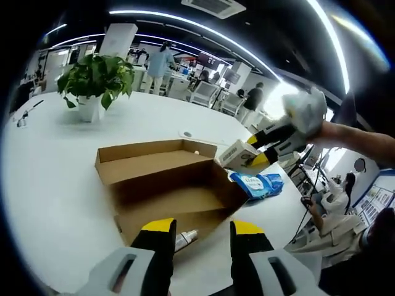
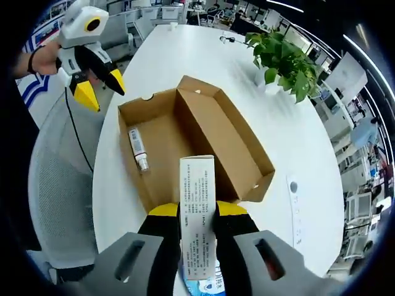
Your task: Operate the shoe box by opening the lid, removing the specified soft item, and placing it in the target area until the item is outside and the box remains undamaged.
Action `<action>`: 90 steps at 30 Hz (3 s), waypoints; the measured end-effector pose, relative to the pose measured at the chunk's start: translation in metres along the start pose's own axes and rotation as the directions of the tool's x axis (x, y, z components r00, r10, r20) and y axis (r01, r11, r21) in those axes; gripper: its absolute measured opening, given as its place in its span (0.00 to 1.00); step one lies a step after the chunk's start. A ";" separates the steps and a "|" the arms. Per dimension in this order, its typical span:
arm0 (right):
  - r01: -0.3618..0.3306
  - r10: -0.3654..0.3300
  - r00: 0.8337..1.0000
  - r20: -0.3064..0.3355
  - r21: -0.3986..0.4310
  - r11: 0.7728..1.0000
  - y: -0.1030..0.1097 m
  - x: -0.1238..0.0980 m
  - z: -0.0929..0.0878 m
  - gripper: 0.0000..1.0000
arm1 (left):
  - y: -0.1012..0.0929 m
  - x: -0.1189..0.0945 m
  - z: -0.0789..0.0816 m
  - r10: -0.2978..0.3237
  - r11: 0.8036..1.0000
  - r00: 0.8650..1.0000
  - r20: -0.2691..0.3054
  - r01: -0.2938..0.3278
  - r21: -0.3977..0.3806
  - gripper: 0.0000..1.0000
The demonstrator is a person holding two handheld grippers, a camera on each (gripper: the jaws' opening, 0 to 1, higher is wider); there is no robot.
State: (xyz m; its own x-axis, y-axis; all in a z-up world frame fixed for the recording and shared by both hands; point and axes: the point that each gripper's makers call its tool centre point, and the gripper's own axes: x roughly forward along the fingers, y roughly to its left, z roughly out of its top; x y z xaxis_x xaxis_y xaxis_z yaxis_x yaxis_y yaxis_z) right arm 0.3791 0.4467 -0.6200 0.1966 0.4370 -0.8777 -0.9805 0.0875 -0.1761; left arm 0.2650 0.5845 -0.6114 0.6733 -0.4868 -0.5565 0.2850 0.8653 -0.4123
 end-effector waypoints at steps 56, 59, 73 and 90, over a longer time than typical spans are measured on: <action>0.154 -0.102 0.981 -0.164 0.353 0.923 -0.052 -0.060 -0.252 0.18 | -0.067 0.064 0.007 -0.036 0.995 0.994 -0.106 0.045 0.085 0.35; 0.155 -0.100 0.979 -0.177 0.332 0.931 -0.057 -0.059 -0.258 0.18 | -0.067 0.066 0.008 -0.033 0.996 0.994 -0.106 0.042 0.081 0.35; 0.136 -0.101 0.959 -0.266 0.117 0.984 -0.084 -0.048 -0.272 0.18 | -0.049 0.059 0.000 0.020 0.999 0.995 -0.102 -0.017 0.029 0.35; 0.089 -0.074 0.938 -0.338 0.031 0.996 -0.096 -0.026 -0.296 0.18 | -0.026 0.046 -0.001 0.094 0.995 0.991 -0.095 -0.095 -0.005 0.35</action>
State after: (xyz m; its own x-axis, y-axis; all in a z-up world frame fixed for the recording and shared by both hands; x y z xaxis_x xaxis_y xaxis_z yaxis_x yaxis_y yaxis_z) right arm 0.4680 0.1618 -0.7118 0.2570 0.1014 -0.9611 -0.9585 0.1536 -0.2401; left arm 0.2874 0.5392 -0.6270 0.6292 -0.4121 -0.6590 0.2163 0.9072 -0.3607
